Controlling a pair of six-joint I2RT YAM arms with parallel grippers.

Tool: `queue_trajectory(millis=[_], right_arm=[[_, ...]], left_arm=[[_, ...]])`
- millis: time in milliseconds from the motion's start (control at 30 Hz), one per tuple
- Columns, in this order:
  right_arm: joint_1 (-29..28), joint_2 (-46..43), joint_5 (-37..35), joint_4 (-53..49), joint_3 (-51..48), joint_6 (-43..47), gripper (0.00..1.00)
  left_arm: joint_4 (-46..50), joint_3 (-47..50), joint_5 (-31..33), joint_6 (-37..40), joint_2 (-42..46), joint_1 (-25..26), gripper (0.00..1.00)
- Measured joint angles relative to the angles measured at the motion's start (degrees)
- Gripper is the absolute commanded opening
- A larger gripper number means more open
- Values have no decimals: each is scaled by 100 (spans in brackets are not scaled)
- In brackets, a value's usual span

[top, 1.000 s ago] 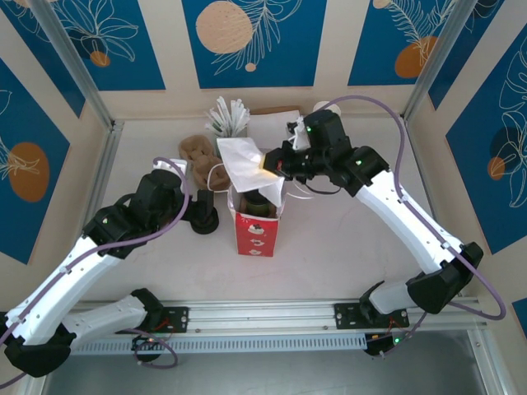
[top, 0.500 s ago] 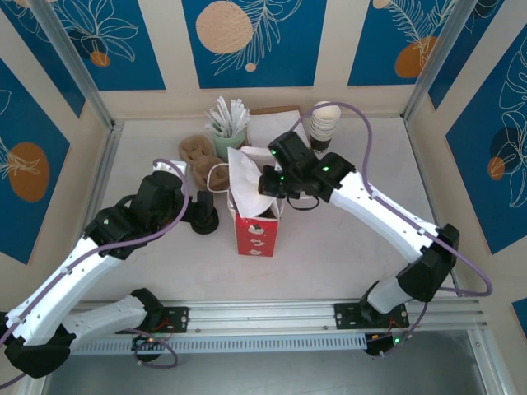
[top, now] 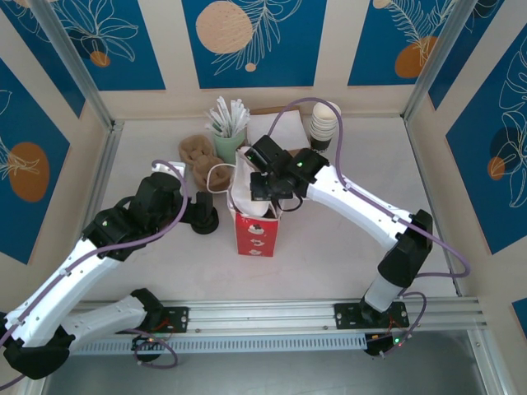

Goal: Pack the takeout coffee

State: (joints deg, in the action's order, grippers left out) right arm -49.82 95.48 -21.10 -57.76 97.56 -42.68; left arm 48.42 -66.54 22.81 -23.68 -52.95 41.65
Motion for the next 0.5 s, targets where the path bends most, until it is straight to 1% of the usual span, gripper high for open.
queue_trajectory(millis=[100,167,267,500], right_arm=[[-31,9,-55,-105,177,118,35],[-44,9,-83,-166,295,210,41],[-42,4,-103,-190,492,372,43],[-33,-85,-168,-188,929,702,43]], left_arm=[[0,2,2,0,-2,0,100],[0,2,7,0,-4,0,100],[0,2,59,0,-4,0,100],[0,2,190,0,-2,0,100]])
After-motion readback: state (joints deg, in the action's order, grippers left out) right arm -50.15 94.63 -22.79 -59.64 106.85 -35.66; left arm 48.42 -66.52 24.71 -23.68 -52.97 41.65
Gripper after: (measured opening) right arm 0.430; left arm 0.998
